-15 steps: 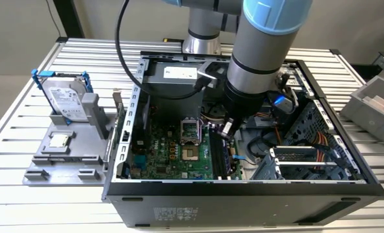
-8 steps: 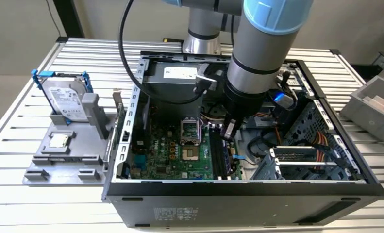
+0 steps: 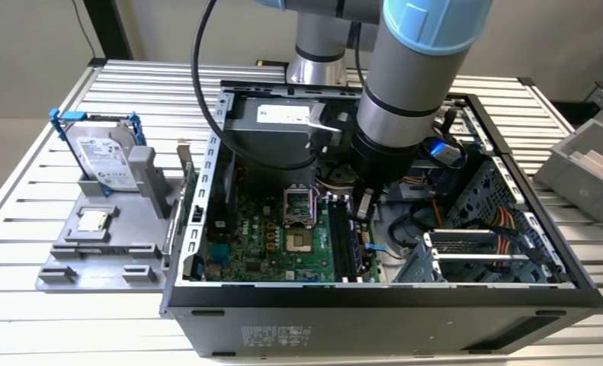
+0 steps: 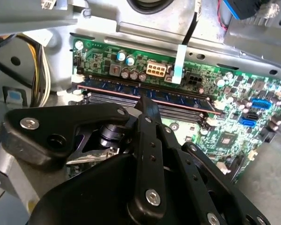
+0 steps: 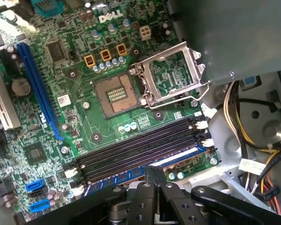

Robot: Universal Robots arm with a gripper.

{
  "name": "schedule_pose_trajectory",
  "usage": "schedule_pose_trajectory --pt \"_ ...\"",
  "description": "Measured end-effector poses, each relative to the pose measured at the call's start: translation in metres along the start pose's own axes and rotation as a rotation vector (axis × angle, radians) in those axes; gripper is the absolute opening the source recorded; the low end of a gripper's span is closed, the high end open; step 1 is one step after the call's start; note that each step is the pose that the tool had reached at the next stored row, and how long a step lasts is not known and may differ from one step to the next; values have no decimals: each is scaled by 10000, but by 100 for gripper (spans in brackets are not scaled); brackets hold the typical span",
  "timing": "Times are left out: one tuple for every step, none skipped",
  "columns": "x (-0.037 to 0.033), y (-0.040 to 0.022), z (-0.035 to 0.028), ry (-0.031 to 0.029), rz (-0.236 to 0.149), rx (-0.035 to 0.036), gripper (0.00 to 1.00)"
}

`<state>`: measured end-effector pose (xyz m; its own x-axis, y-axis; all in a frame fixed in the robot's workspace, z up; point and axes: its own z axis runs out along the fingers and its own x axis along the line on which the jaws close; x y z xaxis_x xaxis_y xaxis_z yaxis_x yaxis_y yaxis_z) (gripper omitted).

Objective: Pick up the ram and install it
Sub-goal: 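Press down the ram until it locks into place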

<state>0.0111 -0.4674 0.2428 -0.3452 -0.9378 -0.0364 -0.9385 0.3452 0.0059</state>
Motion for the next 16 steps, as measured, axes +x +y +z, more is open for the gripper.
schedule_pose_trajectory --pt "0 -1 0 1 -123 -4 0" --pt "0 -1 0 1 -243 -9 0" --pt "0 -2 0 3 -372 -13 0" --pt "-1 -2 0 3 -512 -18 0" --pt "-1 -2 0 4 -638 -23 0" --pt "-1 -3 0 5 -761 -27 0" --pt "-1 -3 0 6 -890 -32 0" --pt "-1 -3 0 6 -1007 -36 0" --pt "-1 -3 0 7 -1139 -41 0" --pt "-1 -3 0 8 -1265 -45 0" --pt "-1 -3 0 8 -1408 -51 0" --pt "-1 -3 0 9 -1545 -56 0" --pt "-1 -3 0 10 -1685 -61 0" --pt "-1 -3 0 11 -1826 -66 0" --pt "-1 -3 0 12 -1944 -70 0" --pt "-1 -3 0 13 -2055 -74 0"
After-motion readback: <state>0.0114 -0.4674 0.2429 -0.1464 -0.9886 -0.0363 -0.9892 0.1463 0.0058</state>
